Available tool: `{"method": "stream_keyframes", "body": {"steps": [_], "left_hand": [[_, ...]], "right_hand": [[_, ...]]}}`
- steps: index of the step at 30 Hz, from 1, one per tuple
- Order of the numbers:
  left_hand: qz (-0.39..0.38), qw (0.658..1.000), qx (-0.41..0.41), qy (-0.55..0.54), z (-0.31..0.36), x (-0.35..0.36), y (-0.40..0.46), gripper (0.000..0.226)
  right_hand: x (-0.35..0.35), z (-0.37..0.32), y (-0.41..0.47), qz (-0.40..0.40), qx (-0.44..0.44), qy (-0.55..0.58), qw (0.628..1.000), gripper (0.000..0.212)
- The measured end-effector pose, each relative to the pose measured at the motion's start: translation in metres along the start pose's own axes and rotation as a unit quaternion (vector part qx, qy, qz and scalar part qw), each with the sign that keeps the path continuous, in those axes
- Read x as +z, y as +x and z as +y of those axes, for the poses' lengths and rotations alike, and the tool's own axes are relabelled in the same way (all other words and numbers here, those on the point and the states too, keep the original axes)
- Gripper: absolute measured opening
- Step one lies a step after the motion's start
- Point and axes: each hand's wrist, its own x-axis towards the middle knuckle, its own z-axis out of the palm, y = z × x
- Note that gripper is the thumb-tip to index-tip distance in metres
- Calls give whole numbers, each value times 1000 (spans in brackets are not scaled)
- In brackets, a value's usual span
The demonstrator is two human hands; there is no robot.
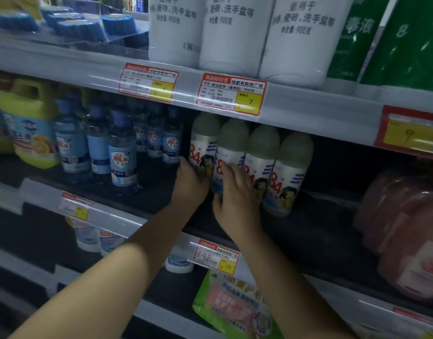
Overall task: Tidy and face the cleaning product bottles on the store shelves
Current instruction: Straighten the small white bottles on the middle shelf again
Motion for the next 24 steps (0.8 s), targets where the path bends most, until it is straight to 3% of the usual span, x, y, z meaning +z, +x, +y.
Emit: {"method": "stream_keyframes", "body": {"steps": [4, 11, 24], "left_hand": [[-9, 999, -30, 9, 1, 0, 4, 59], [28, 999, -36, 21, 5, -1, 1, 57], [37, 993, -45, 104, -2, 3, 7, 45]], "right_hand": [[2, -1, 0, -74, -6, -7, 997, 69], [0, 0, -2, -144, 79, 16, 986, 81], [1, 1, -1, -152, 88, 29, 984, 81]]}}
